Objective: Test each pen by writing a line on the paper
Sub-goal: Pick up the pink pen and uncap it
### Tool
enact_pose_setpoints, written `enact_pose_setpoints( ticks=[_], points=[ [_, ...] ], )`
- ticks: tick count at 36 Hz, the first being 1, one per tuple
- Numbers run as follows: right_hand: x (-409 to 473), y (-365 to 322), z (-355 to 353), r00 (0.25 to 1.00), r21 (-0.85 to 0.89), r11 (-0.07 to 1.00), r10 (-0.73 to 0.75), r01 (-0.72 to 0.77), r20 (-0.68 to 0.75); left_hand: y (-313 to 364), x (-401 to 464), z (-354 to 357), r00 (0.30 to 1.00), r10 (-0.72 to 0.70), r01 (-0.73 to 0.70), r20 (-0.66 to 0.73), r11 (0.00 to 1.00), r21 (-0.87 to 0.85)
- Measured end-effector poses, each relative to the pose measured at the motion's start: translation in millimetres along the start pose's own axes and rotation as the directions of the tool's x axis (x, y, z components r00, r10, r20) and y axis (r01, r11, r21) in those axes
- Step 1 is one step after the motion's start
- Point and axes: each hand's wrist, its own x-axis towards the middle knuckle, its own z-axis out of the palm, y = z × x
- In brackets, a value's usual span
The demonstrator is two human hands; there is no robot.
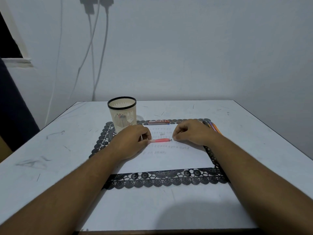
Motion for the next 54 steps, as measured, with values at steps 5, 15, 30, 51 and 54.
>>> enact_pose_setpoints(
  ticks=[5,15,30,51,54],
  points=[
    [2.1,-1.7,3.4,1.0,-0.063,0.998,-0.019,0.021,0.021,0.9,0.2,-1.0,1.0,0.007,-0.007,0.001,1.0,0.008],
    [0.6,-3.9,4.3,0.999,-0.061,0.998,-0.016,0.018,0.036,0.2,0.3,-0.8,1.0,0.008,-0.008,0.003,1.0,0.013],
    [-4.1,-8.3,9.4,1.0,-0.043,0.999,-0.016,0.016,0.019,-1.2,0.4,0.4,1.0,0.009,-0.009,0.001,1.0,0.019],
    [-2.4,-10.0,7.1,0.999,-0.103,0.994,-0.022,0.025,0.033,2.6,0.3,-1.8,1.0,-0.026,0.026,-0.007,0.999,0.024],
    [-2.0,-9.6,6.2,0.999,-0.1,0.995,-0.021,0.024,0.034,3.4,0.2,-1.9,0.999,-0.031,0.031,-0.009,0.999,0.015]
  ],
)
